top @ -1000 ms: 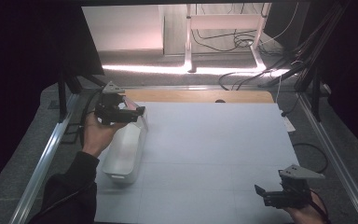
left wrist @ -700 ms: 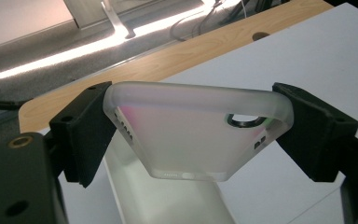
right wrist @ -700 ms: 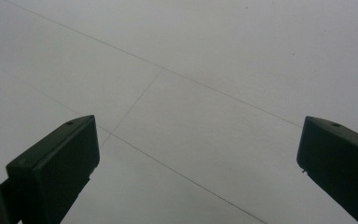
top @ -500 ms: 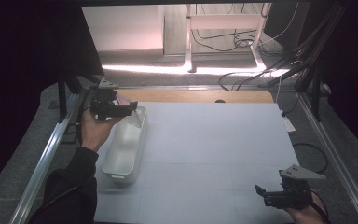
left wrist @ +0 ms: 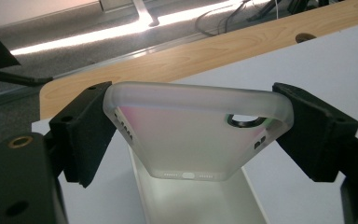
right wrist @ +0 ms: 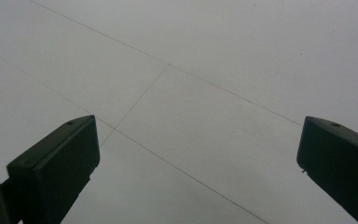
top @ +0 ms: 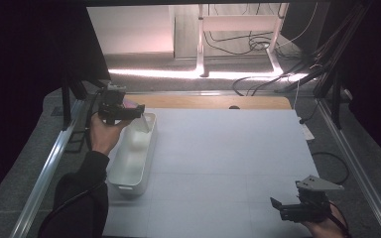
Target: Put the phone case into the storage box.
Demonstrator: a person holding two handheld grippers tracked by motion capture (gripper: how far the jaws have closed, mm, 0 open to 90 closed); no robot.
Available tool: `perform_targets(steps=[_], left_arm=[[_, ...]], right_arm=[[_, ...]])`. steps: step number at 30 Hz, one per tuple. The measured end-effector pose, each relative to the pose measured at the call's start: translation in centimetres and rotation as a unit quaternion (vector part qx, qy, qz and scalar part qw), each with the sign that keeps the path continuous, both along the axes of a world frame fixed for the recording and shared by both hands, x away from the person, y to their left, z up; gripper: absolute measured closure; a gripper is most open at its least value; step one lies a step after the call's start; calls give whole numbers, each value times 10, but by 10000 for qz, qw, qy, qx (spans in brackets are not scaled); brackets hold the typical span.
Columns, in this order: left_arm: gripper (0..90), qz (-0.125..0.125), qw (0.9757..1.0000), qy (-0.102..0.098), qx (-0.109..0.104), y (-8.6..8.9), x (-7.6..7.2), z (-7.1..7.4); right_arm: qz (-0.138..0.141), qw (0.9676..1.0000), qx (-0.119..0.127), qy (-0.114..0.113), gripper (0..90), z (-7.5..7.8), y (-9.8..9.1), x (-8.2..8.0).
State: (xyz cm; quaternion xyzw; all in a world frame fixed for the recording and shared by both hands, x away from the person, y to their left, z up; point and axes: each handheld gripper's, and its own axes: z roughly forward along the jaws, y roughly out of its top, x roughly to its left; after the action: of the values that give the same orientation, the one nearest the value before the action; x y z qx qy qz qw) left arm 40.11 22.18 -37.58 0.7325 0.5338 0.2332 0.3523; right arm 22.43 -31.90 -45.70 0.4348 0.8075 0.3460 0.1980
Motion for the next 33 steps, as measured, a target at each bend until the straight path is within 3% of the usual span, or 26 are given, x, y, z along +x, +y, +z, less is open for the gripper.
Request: perform_targets(steps=[18,33], left_arm=[[175,371,9991,163,94,-5,30,-25],[174,535,9977,367,184,-13,43,-48]], right_arm=[[60,10000,16,26,0,0,0,0],[118,9999,14,41,0,0,0,0]])
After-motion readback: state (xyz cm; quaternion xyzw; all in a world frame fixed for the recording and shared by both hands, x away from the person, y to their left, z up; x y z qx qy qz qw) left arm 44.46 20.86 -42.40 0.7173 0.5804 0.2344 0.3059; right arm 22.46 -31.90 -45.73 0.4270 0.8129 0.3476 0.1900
